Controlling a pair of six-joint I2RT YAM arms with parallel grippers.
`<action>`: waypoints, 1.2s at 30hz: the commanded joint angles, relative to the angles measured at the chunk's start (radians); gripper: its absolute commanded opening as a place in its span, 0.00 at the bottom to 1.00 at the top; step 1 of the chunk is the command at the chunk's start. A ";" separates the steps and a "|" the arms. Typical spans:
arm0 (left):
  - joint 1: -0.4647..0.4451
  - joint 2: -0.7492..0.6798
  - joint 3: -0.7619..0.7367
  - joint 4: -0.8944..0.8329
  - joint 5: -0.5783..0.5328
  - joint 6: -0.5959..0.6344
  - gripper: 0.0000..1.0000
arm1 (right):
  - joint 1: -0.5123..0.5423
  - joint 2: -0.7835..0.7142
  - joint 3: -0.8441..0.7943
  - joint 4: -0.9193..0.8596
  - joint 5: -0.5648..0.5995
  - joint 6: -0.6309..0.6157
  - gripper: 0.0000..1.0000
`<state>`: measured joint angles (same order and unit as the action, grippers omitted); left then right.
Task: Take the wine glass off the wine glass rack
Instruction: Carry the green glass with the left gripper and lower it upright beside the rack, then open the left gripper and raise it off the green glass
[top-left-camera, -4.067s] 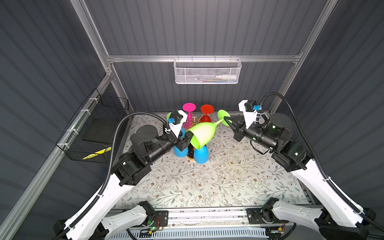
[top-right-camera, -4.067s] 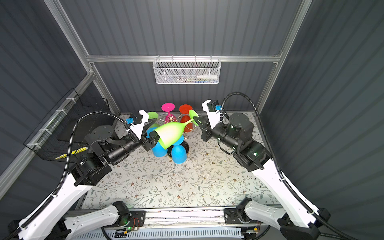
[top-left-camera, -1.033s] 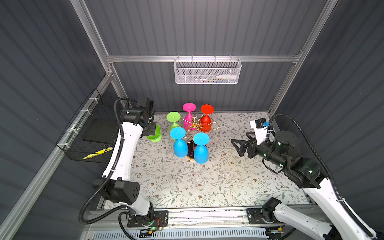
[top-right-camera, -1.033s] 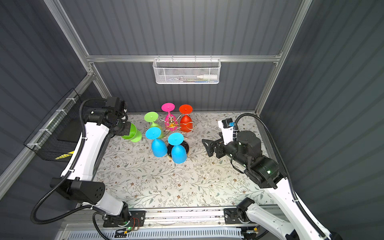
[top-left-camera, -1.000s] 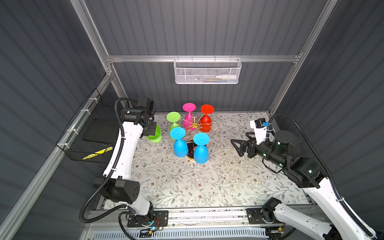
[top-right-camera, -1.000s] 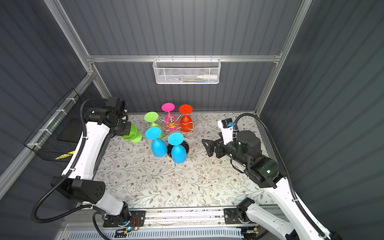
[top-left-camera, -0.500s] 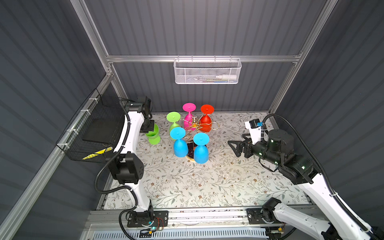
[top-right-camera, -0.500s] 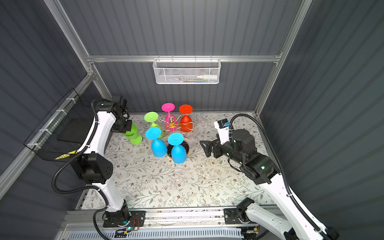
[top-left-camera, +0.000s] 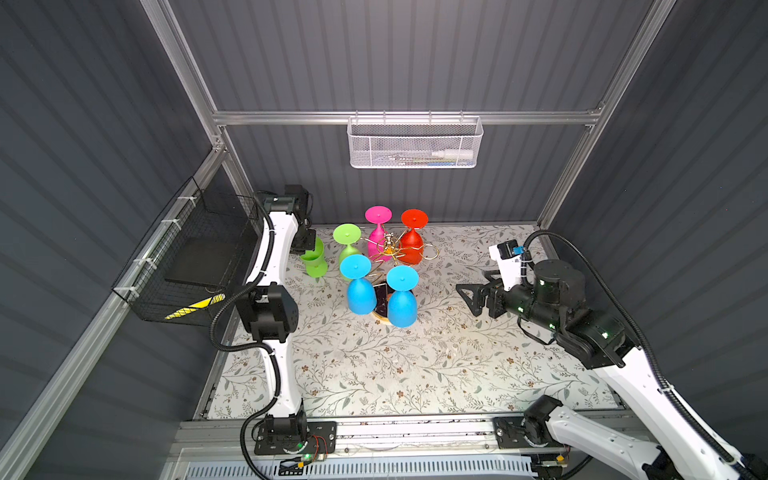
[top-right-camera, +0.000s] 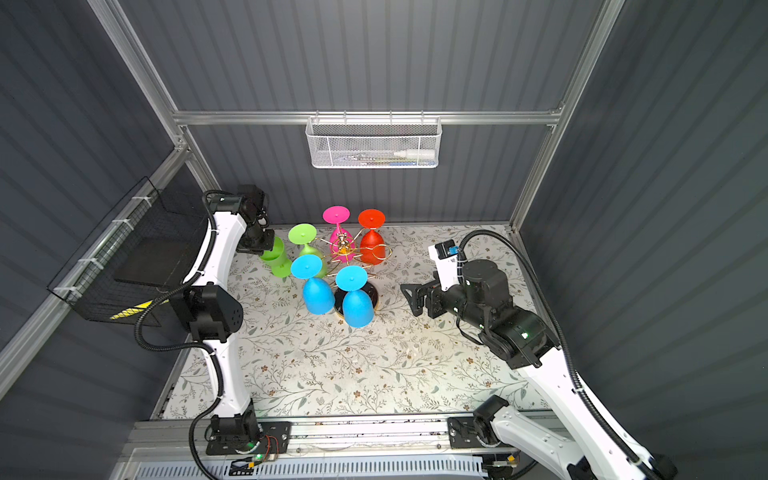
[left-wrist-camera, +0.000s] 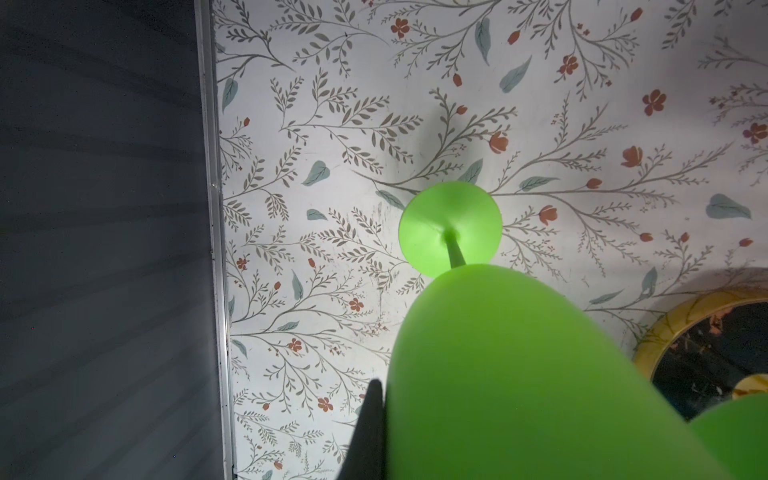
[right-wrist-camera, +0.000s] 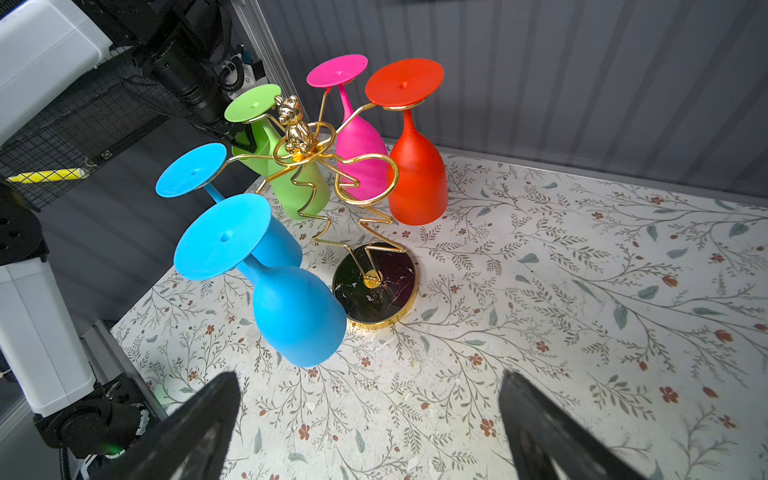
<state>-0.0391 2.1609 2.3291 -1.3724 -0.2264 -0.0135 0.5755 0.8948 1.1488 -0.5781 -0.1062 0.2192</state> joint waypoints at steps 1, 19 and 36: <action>0.011 0.043 0.017 -0.042 0.035 0.013 0.00 | -0.003 -0.011 -0.014 -0.017 -0.019 0.018 0.99; 0.037 0.045 -0.072 0.039 0.050 0.012 0.15 | -0.005 -0.038 -0.026 -0.062 -0.011 0.041 0.99; 0.054 -0.085 -0.135 0.125 0.126 0.011 0.50 | -0.006 -0.010 0.009 -0.053 -0.063 0.070 0.91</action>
<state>0.0067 2.1376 2.2105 -1.2724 -0.1364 -0.0078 0.5735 0.8772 1.1328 -0.6308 -0.1364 0.2771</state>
